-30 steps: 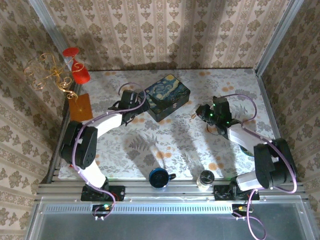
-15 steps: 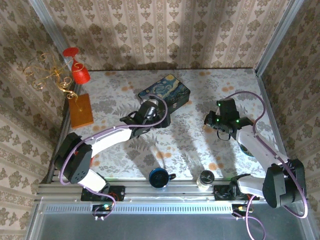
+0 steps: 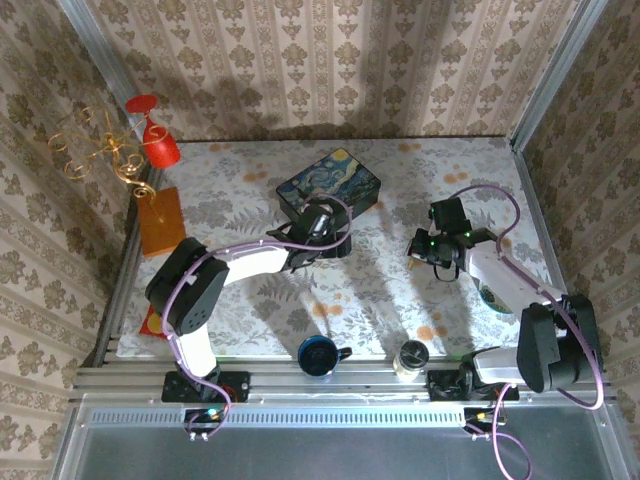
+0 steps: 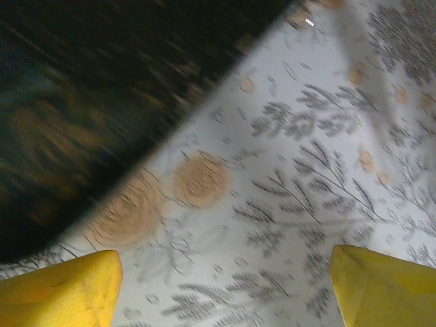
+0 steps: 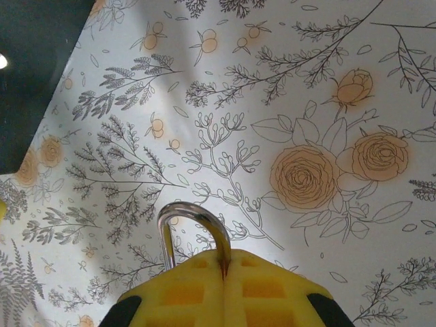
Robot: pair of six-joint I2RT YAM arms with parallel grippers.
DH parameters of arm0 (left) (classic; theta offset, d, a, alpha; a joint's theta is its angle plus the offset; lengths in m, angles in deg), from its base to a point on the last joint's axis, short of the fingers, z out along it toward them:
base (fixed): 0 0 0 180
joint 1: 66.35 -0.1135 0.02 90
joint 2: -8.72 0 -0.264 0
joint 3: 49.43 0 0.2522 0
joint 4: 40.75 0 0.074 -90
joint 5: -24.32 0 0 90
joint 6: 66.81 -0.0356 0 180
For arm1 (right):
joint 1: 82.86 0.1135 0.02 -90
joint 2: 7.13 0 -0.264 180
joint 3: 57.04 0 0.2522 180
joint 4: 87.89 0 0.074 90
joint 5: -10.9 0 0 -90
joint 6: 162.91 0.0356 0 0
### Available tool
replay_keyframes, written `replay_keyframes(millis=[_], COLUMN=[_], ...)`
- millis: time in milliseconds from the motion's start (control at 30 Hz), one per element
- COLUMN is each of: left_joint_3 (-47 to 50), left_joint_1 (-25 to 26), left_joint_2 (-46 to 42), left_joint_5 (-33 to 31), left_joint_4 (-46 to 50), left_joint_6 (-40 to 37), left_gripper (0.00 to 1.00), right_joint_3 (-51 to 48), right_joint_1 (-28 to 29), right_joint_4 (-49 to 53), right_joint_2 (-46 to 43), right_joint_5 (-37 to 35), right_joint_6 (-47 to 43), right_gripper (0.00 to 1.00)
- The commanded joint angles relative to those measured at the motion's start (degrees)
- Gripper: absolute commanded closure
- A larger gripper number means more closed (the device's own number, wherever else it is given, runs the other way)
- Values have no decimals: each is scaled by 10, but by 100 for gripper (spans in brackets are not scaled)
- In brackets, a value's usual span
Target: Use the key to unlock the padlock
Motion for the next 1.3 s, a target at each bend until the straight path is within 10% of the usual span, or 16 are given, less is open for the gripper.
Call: replay_keyframes(millis=[0,600,1267], left_joint_3=[-23,-4,159], left_joint_1=[-24,-144,-158], left_joint_2=[19,-8,-232], left_joint_5=[-1,-55,-128], left_joint_4=[-21,-3,63], left_joint_6=[3,19,31], left_gripper=[19,14,0], right_joint_3=[31,94,269], right_joint_1=[-2,-2,-3], right_joint_4=[25,95,222], right_joint_2=[13,78,238], right_joint_5=[18,10,41], right_joint_6=[-22,-60,-147], right_gripper=[100,100,100])
